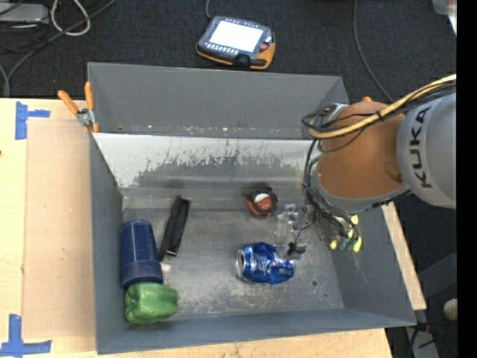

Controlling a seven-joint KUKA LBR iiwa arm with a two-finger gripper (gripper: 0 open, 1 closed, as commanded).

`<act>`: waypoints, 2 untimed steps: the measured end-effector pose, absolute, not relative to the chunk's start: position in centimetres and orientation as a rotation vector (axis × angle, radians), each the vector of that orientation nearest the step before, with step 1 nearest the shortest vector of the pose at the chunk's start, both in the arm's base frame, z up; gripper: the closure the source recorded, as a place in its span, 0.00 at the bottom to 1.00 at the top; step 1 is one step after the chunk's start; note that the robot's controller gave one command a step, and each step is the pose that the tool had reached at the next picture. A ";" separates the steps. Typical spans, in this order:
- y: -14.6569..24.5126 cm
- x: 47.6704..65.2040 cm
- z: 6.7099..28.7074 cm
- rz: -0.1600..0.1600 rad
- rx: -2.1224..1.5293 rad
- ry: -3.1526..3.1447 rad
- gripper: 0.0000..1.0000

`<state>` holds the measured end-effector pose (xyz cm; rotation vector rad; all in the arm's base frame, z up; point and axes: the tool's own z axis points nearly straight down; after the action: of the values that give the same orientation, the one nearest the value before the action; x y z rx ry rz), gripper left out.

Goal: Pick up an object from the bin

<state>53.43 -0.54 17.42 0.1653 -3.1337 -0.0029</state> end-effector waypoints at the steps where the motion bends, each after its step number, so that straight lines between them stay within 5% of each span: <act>1: 3.6 52.3 10.2 -0.007 0.302 -3.120 1.00; 2: 4.3 57.7 10.8 -0.001 0.155 -3.148 1.00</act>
Offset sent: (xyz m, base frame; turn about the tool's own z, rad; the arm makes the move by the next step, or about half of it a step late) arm 0.0414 0.0481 -0.0666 0.0068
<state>57.73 4.33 10.79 0.1548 -3.1476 -0.0013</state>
